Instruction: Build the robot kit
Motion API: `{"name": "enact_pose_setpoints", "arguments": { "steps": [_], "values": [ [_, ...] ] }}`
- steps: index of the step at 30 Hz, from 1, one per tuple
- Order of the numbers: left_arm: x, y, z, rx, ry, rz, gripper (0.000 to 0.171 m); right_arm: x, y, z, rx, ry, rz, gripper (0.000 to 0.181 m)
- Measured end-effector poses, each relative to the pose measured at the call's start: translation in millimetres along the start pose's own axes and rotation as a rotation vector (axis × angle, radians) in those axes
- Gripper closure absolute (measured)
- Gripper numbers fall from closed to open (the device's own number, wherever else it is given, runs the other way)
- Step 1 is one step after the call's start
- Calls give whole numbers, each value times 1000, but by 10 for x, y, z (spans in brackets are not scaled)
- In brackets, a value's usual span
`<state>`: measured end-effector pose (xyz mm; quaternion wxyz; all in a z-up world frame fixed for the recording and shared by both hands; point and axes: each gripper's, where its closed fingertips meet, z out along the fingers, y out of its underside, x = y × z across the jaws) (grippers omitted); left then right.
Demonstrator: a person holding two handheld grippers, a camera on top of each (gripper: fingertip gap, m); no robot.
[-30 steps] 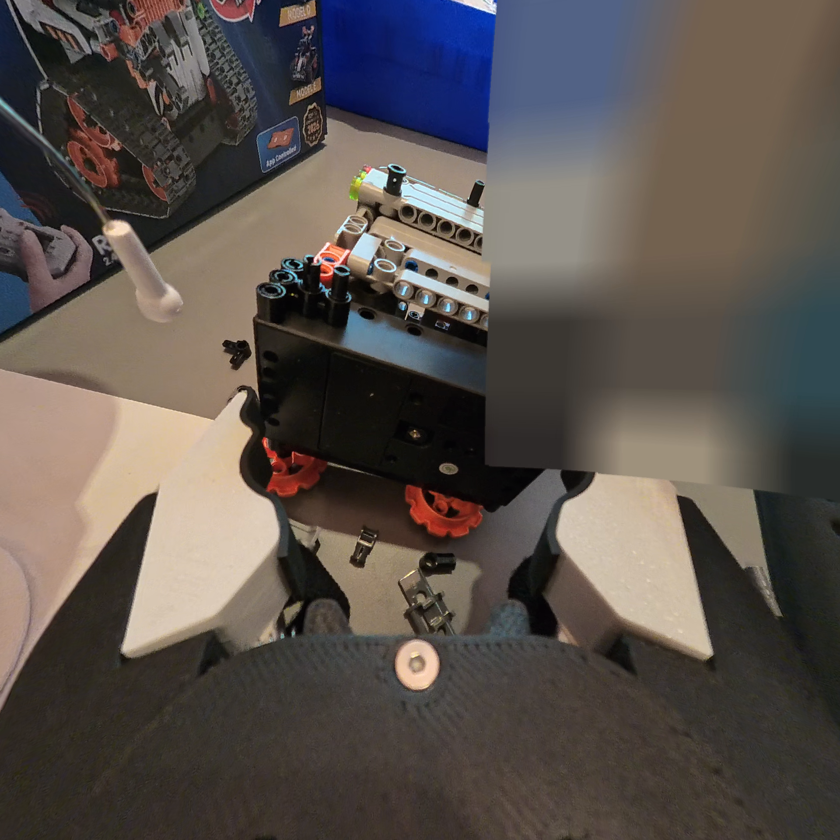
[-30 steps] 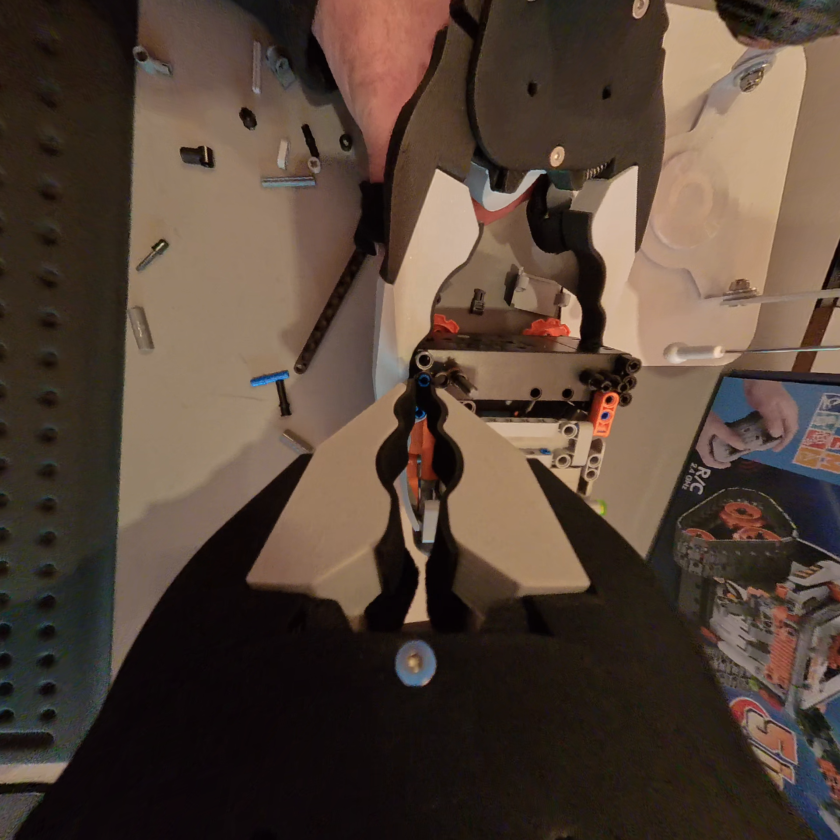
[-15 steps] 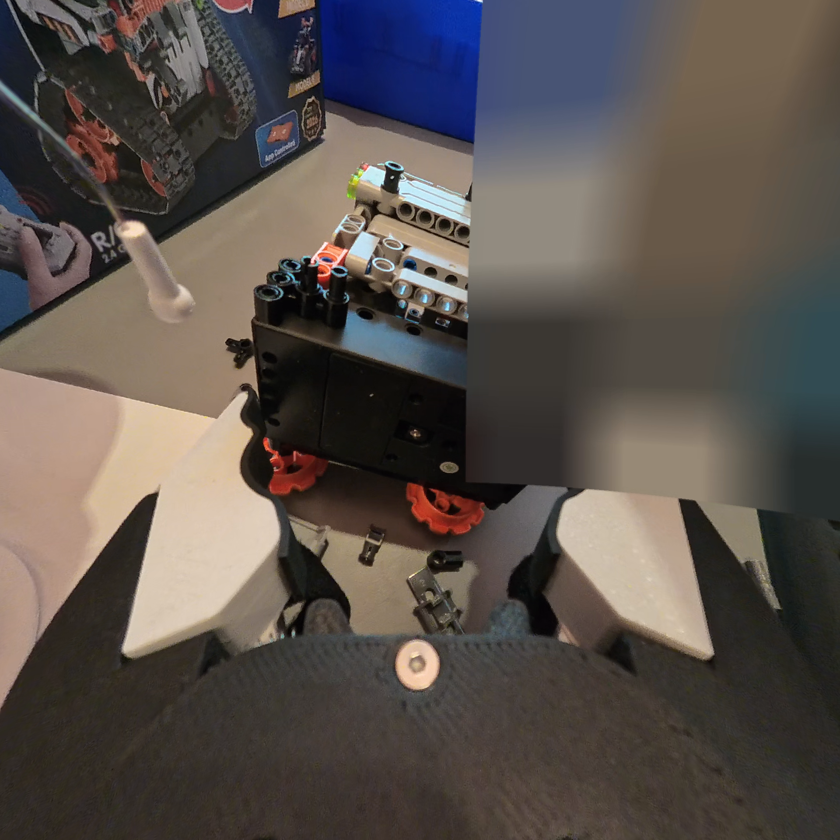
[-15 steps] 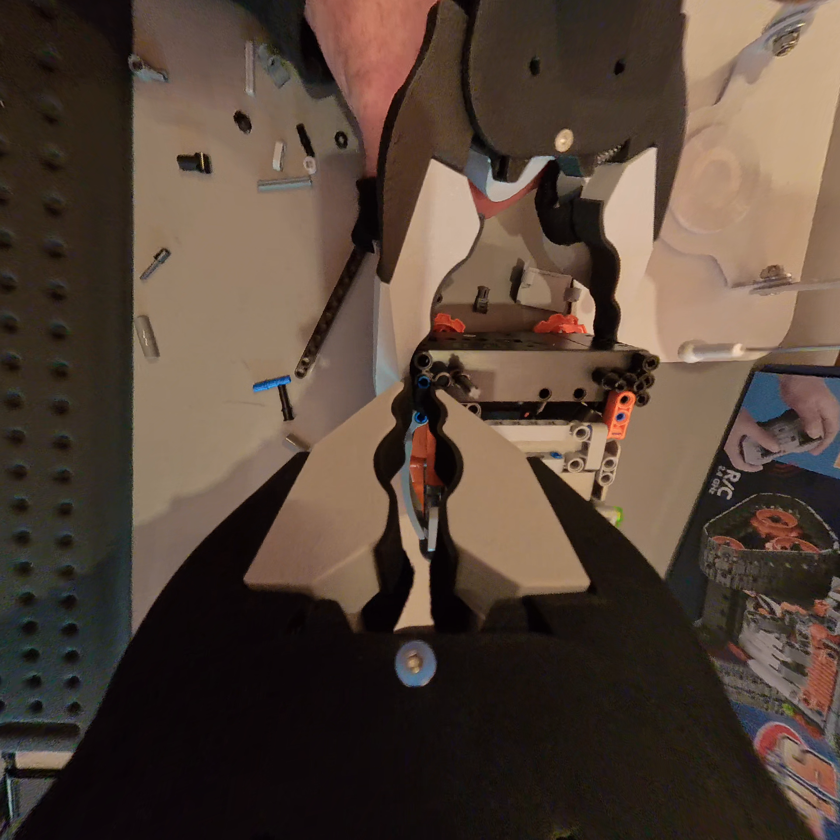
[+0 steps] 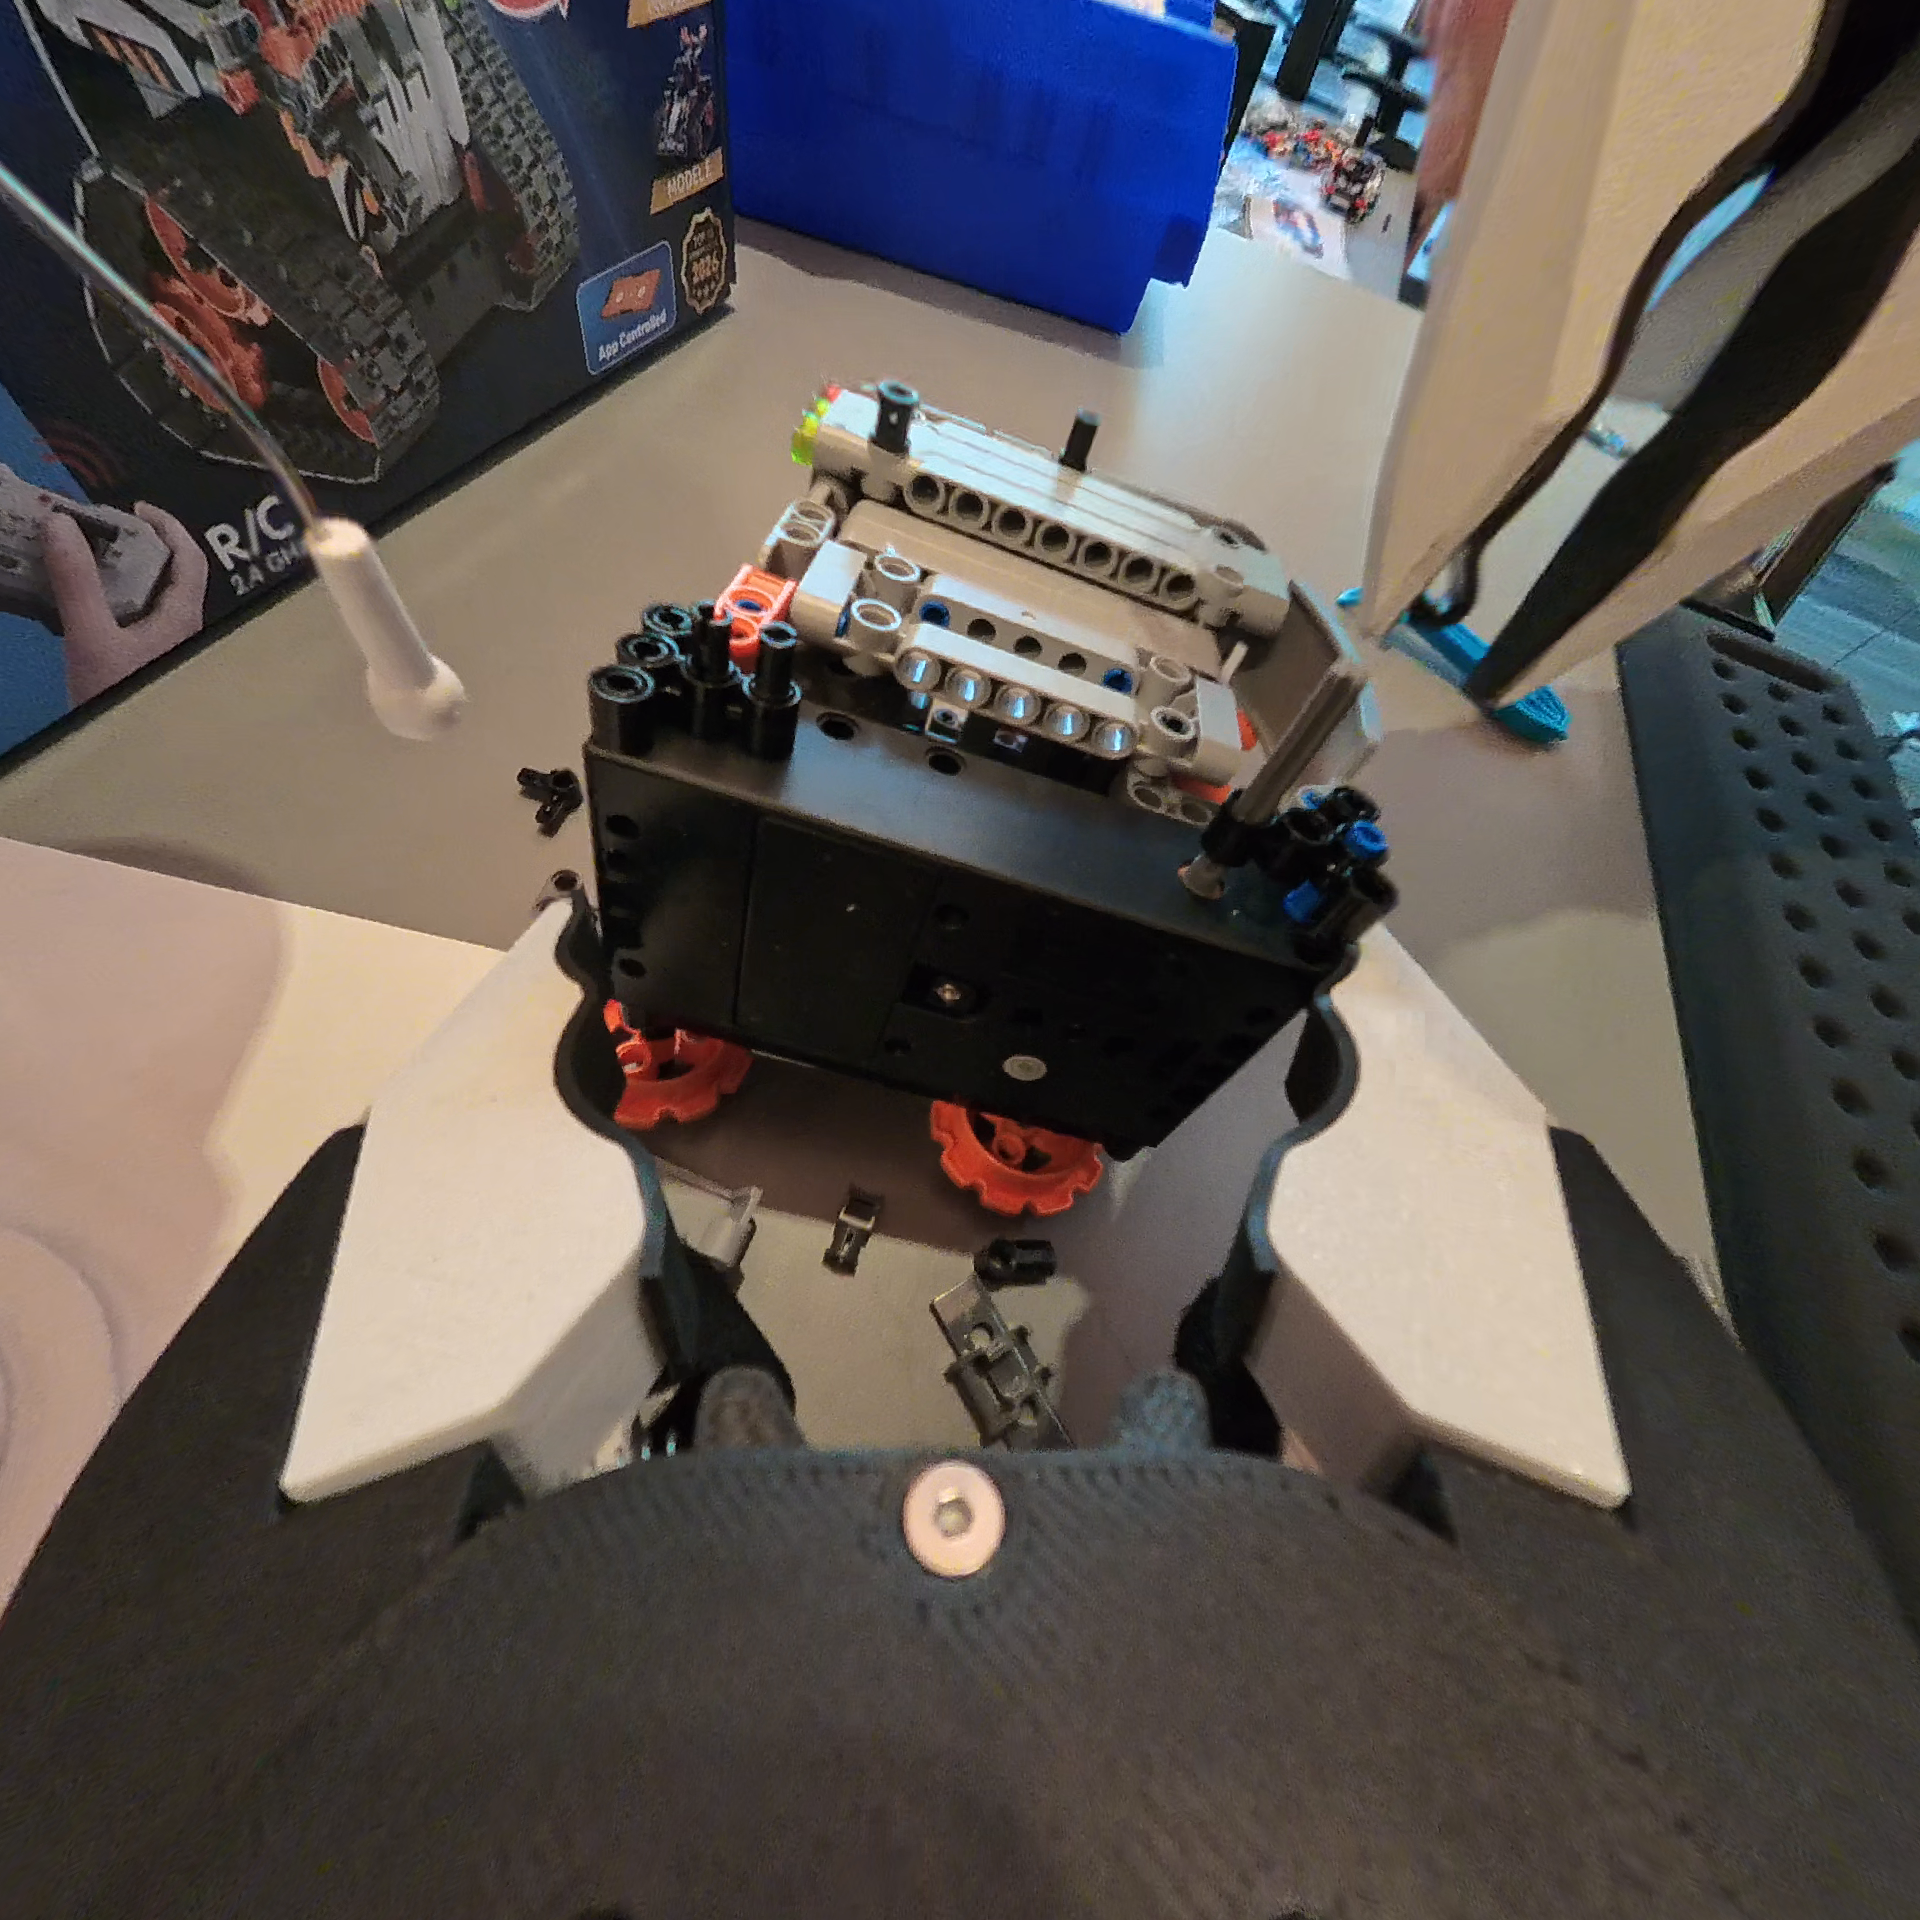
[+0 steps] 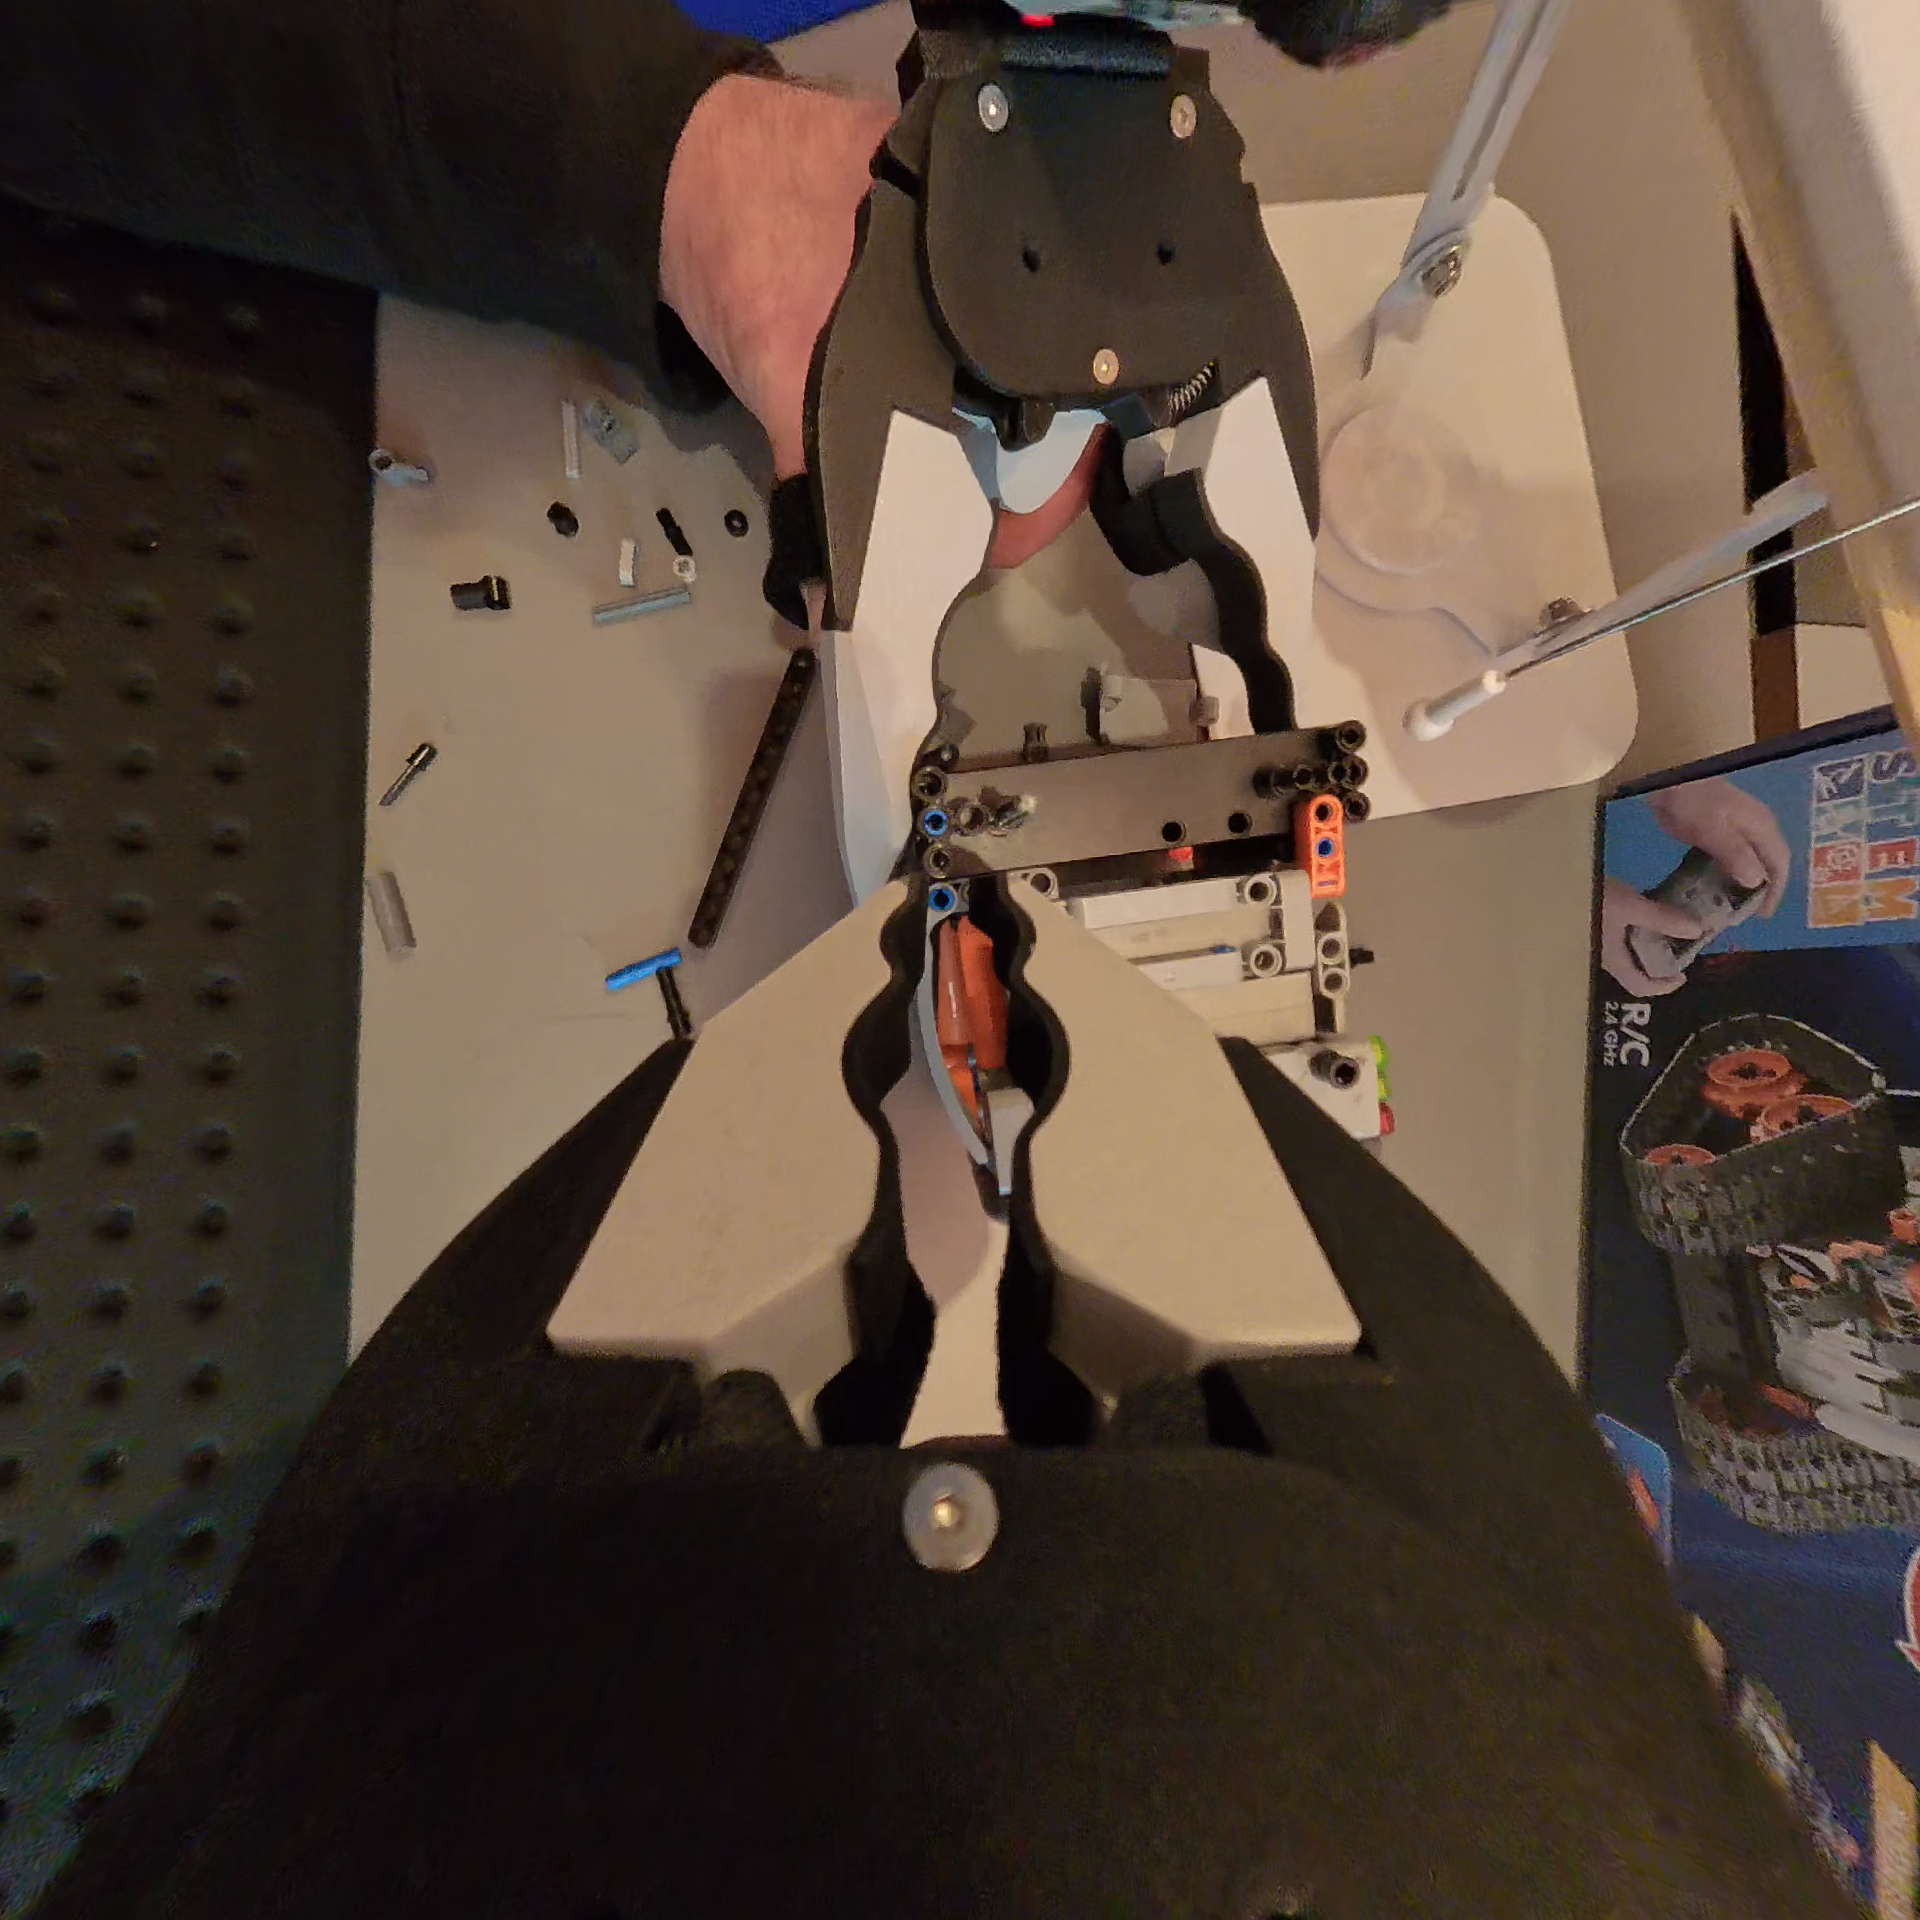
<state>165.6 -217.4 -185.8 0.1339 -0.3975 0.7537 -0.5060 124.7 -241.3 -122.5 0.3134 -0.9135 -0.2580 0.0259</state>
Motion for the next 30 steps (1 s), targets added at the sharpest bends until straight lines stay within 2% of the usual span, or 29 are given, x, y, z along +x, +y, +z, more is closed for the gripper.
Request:
{"name": "enact_pose_setpoints", "arguments": {
  "steps": [3, 7, 13, 15, 19, 23, 25, 30],
  "values": [
    [-21, -12, -80, 0, -19, 20, 42, -60, 37, 88, 13, 4, 6, 172],
    [10, 3, -165, -1, -9, 58, 51, -42, 8, 118, 58, 29, 25, 171],
    [97, -35, -226, 30, 65, 41, 47, -64, -58, 178, 93, 34, 57, 169],
    [62, -1, -266, 9, 44, 72, 43, -73, -72, 204, 101, 34, 58, 167],
    [23, 26, -203, 4, 35, 102, 35, -67, -73, 301, 103, 51, 68, 174],
    [5, 167, -38, -94, 31, 135, 27, -74, -72, 296, 132, 3, 110, 176],
    [60, 93, -23, -56, 75, 128, 30, -95, -68, 286, 144, -45, 127, 176],
    [93, 114, 39, -82, 123, 98, 35, -125, -42, 199, 173, -174, 198, 177]
  ]
}}
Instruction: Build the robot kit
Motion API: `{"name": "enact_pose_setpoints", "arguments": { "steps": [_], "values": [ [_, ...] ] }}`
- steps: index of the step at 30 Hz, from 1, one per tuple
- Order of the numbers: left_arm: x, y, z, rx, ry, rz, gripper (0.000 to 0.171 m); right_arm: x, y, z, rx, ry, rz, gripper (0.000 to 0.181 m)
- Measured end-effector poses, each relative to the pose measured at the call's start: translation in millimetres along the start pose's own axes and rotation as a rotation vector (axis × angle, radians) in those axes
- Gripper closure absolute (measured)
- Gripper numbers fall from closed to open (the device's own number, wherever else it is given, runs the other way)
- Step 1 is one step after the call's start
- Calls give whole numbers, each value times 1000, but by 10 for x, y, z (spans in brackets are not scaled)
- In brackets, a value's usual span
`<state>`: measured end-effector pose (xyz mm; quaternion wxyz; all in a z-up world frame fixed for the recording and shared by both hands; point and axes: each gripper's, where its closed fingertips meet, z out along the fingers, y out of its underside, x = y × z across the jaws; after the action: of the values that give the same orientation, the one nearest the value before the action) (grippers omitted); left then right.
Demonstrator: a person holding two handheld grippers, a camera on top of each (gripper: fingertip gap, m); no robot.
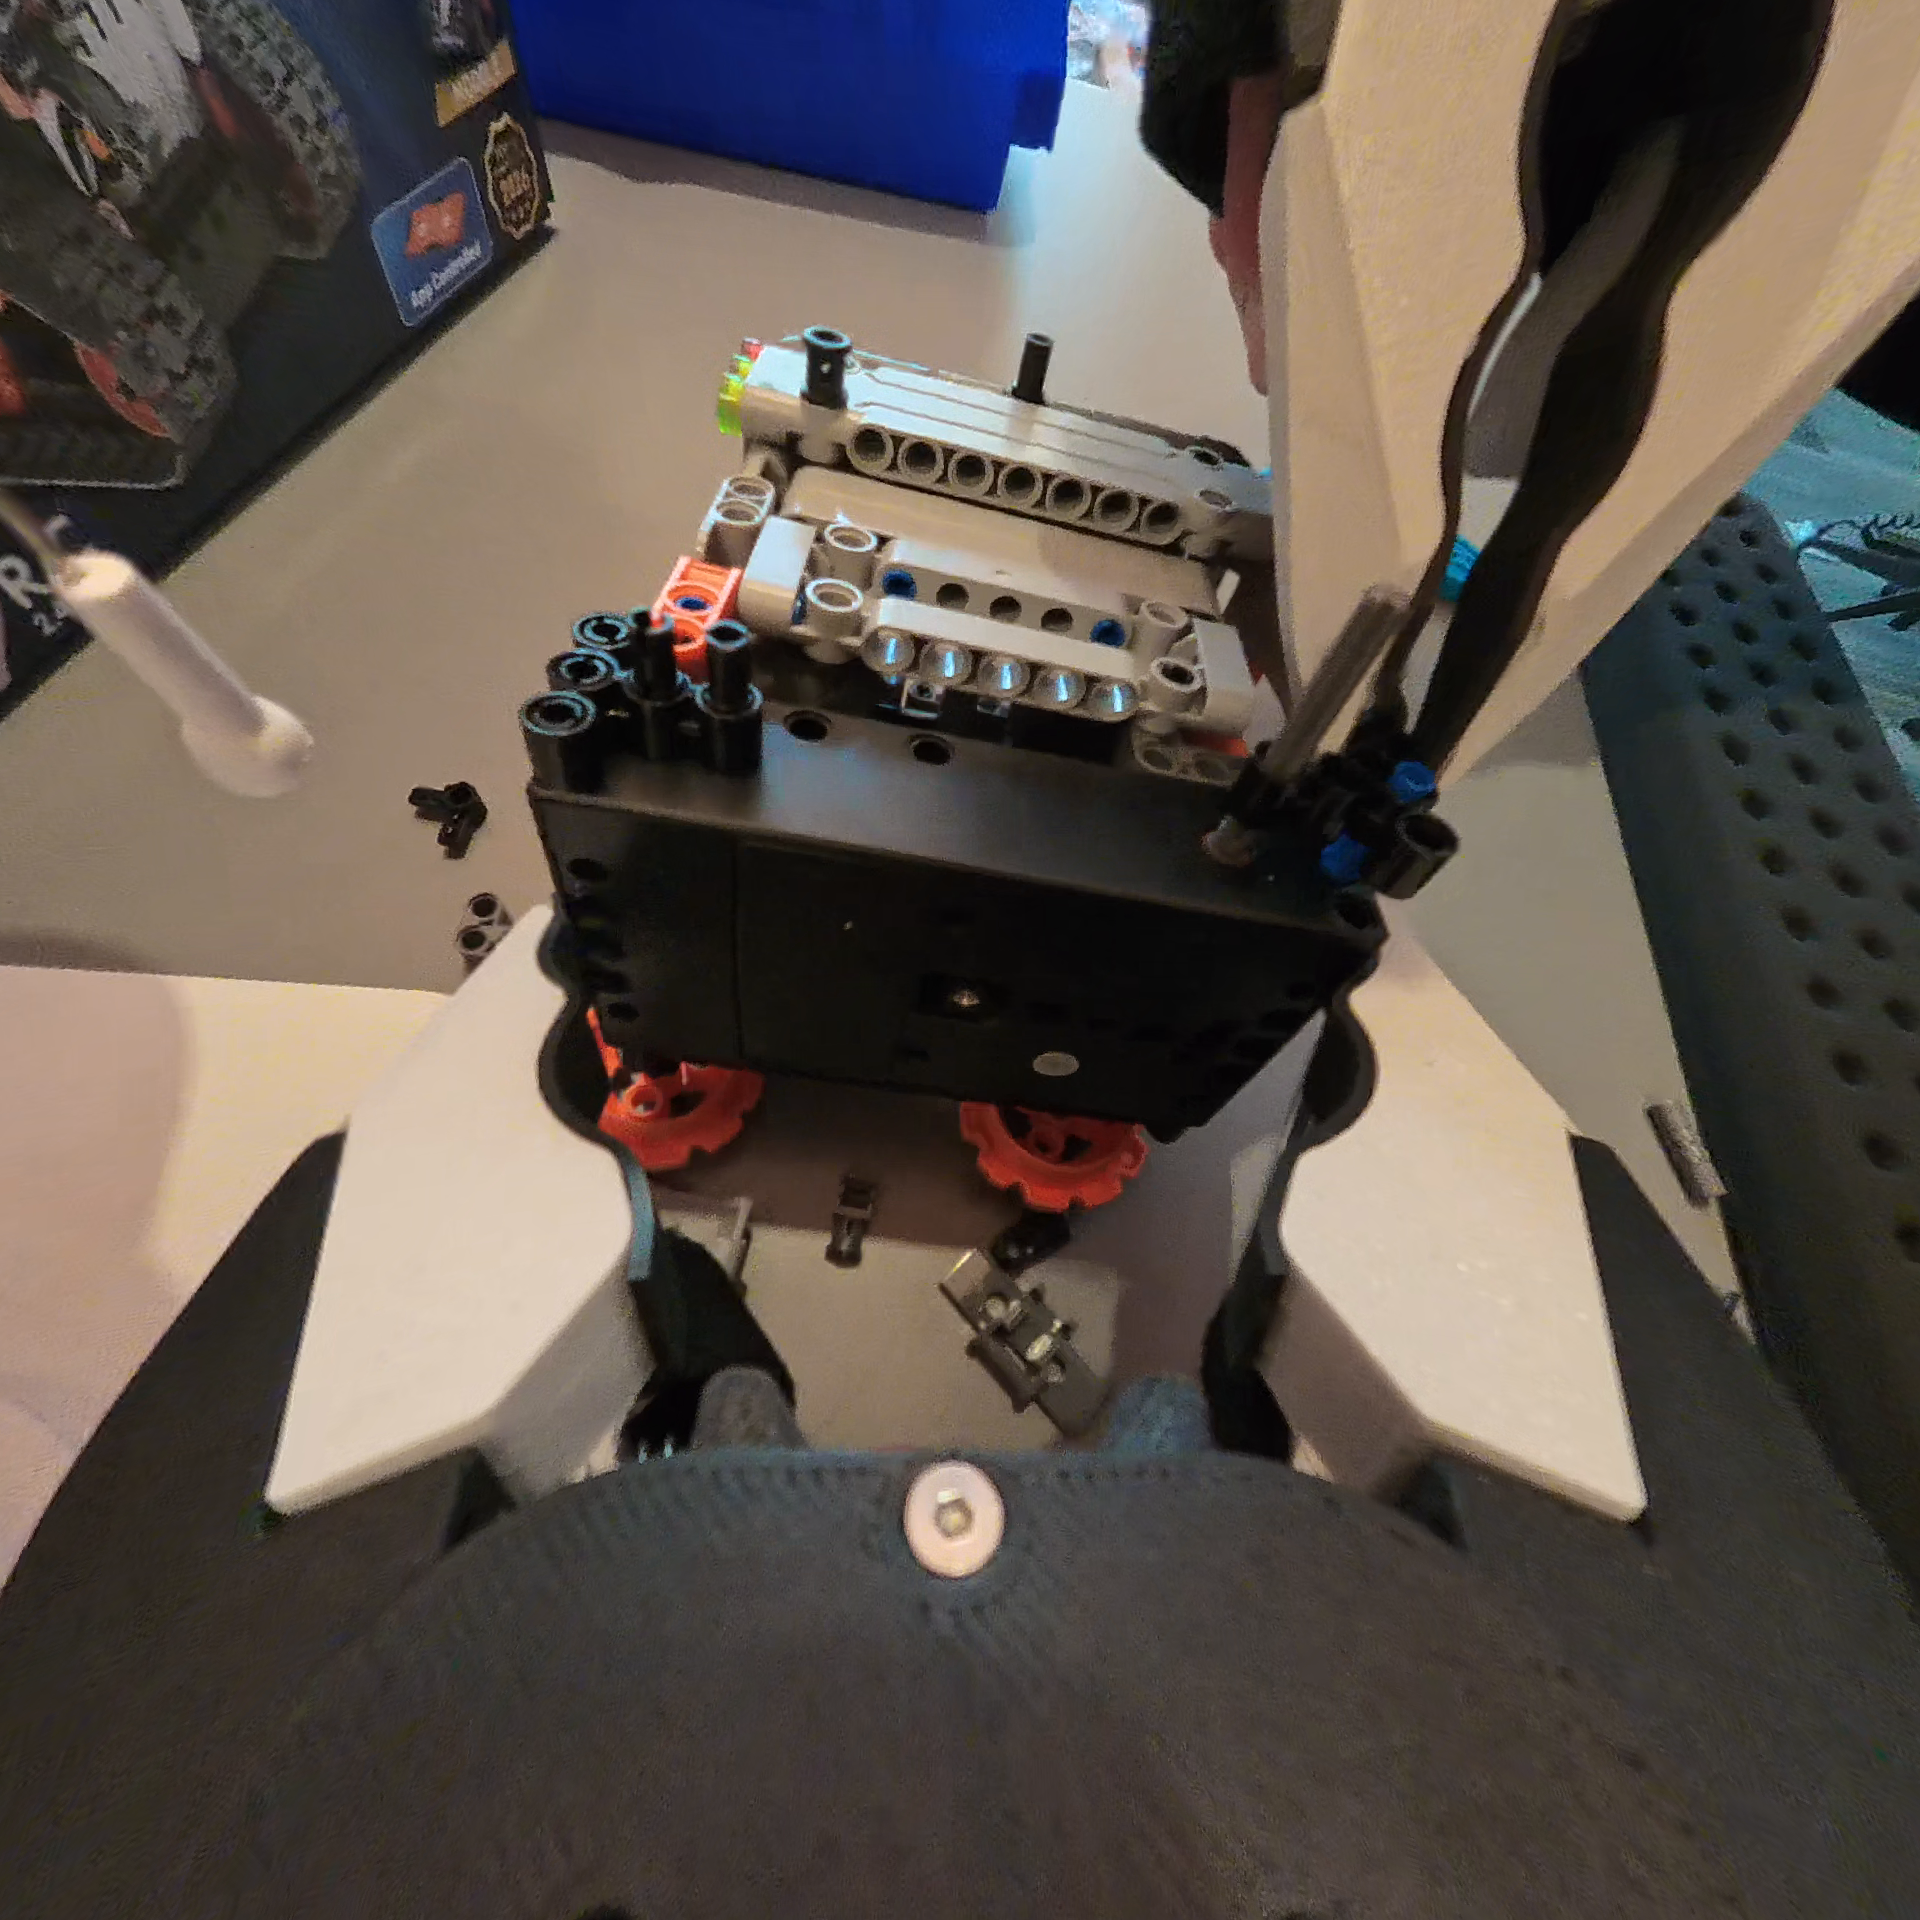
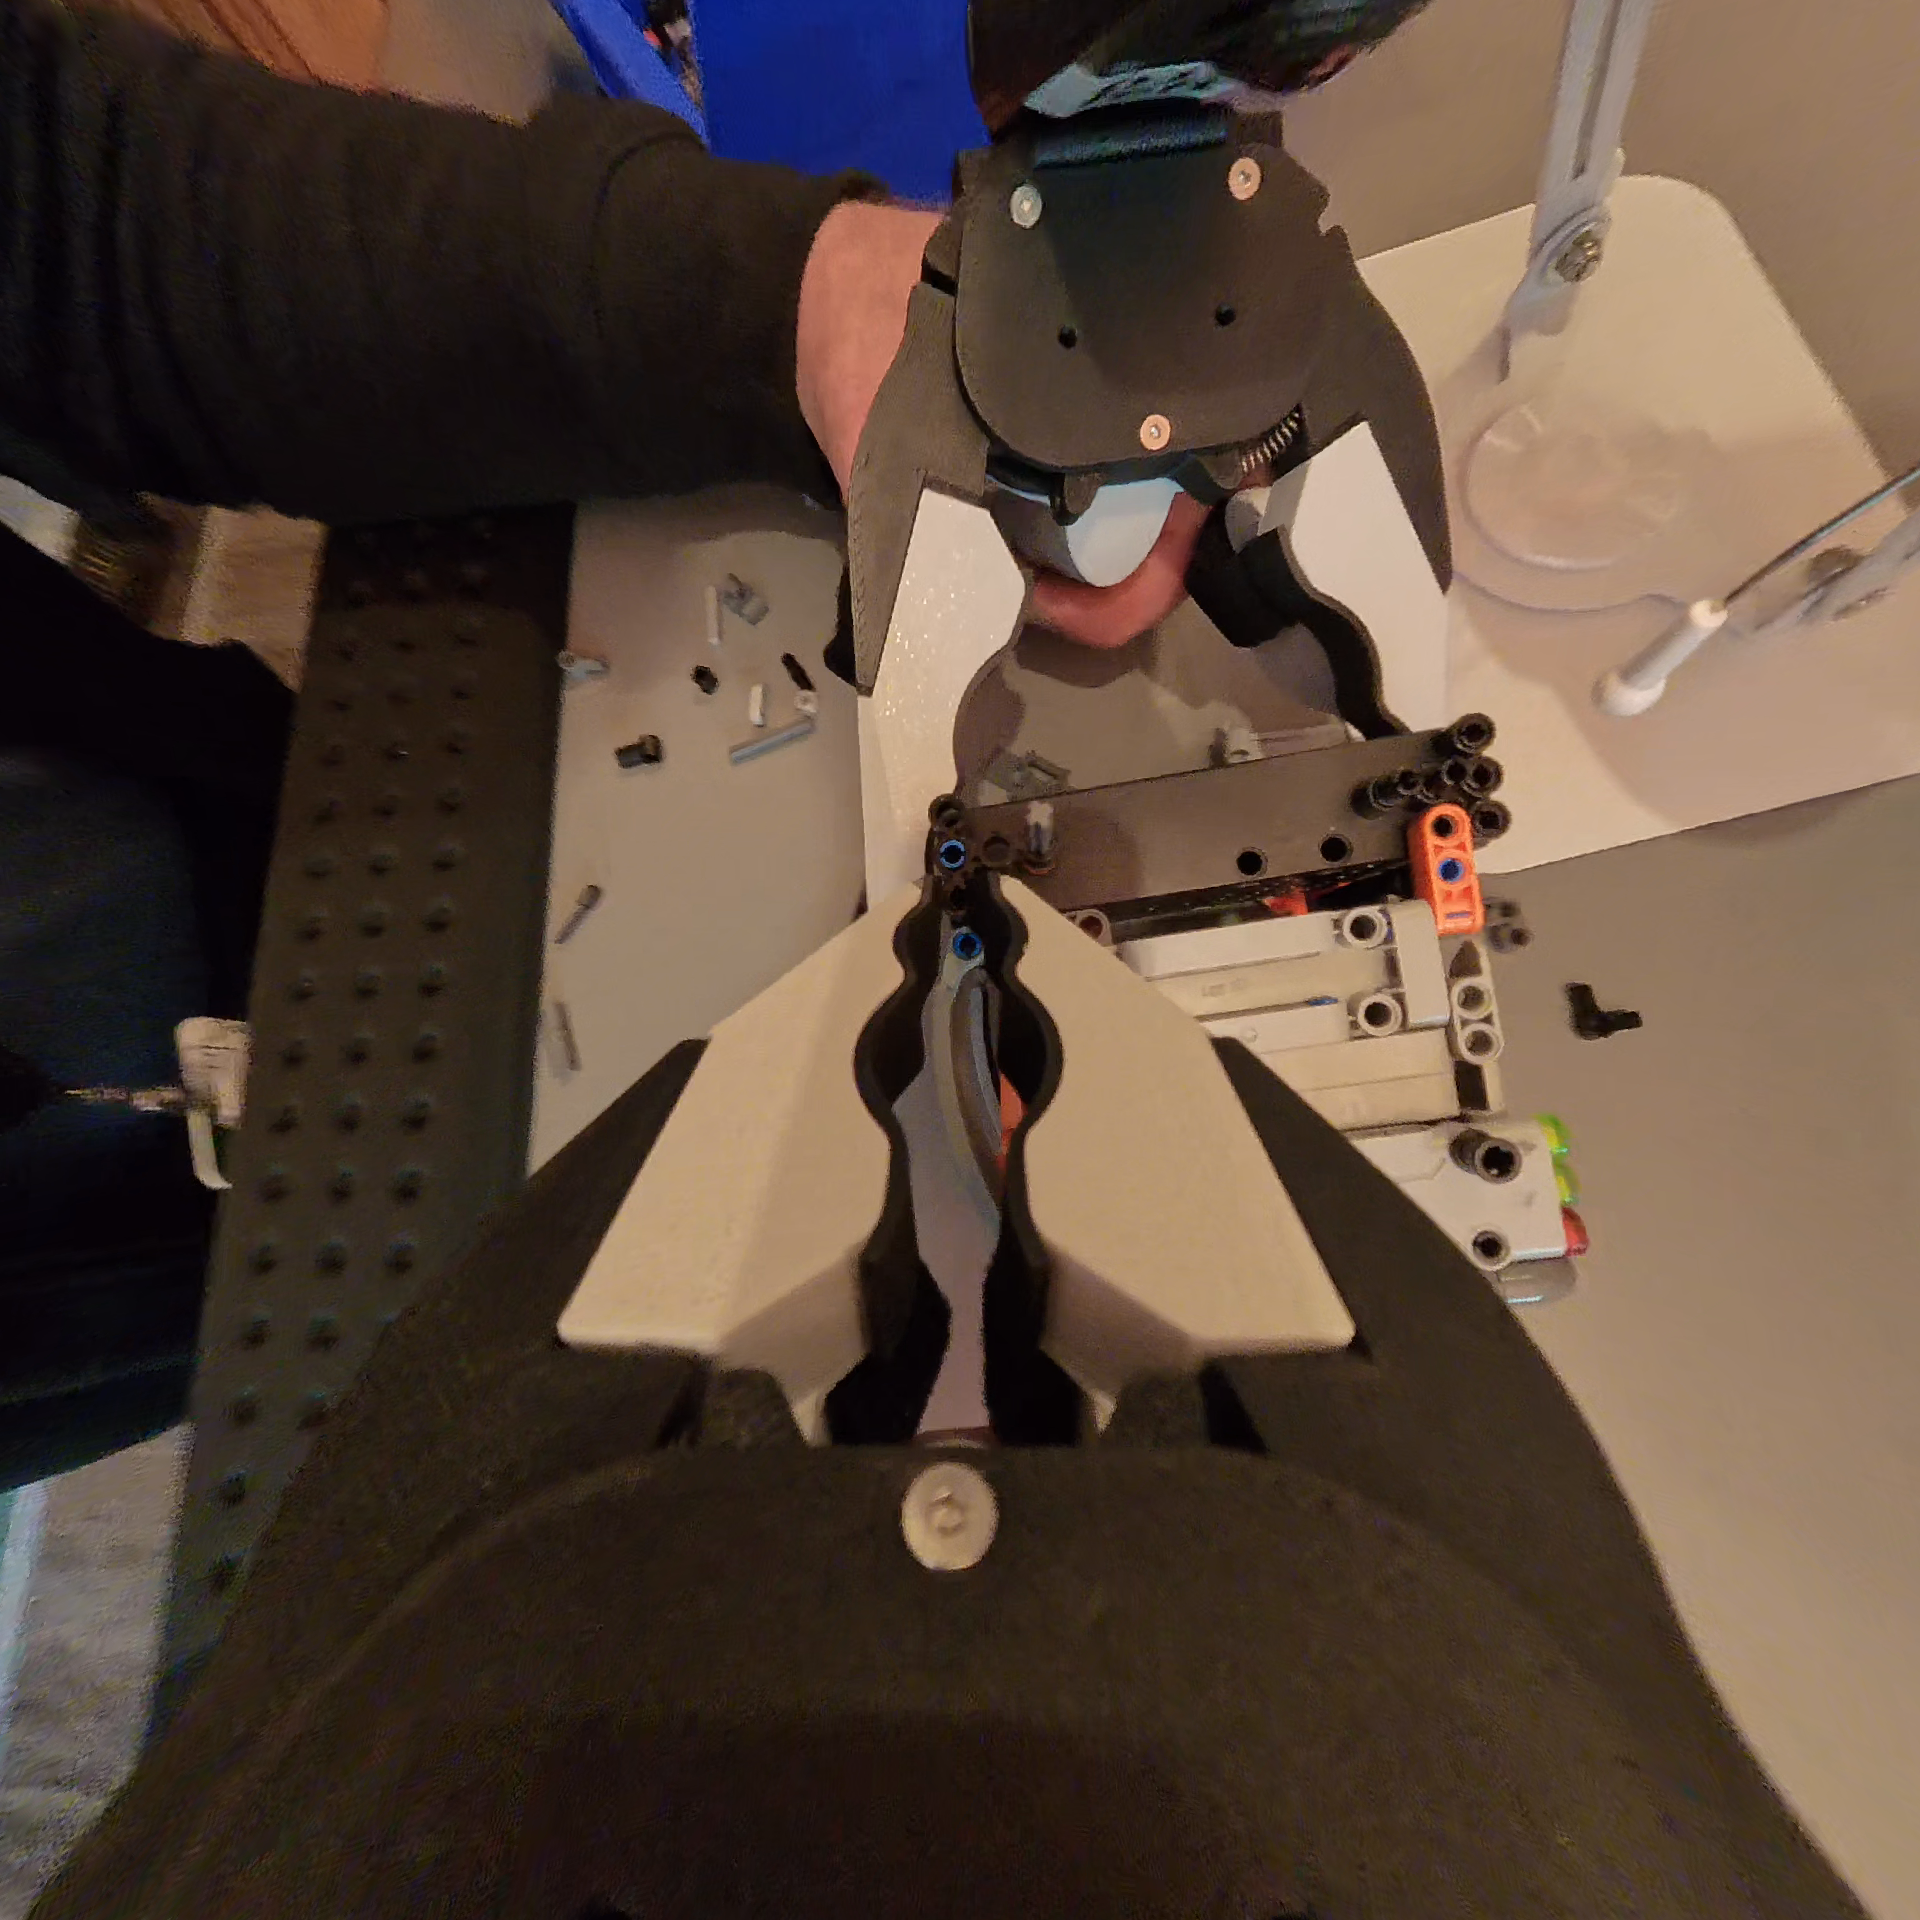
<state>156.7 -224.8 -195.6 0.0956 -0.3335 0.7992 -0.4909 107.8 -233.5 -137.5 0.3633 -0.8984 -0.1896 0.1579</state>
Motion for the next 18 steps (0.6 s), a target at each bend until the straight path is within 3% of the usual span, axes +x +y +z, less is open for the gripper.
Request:
{"name": "enact_pose_setpoints", "arguments": {
  "steps": [7, 13, 18],
  "values": [
    [128, -187, 4, 71, 114, -181, 40, 39, -101, -246, 26, -132, 112, 176],
    [65, -284, -14, 120, 154, -353, 41, 222, -215, -408, 121, -27, 96, 172],
    [75, -323, 15, 120, 175, -418, 41, 244, -195, -401, 109, 46, 57, 171]
  ]
}}
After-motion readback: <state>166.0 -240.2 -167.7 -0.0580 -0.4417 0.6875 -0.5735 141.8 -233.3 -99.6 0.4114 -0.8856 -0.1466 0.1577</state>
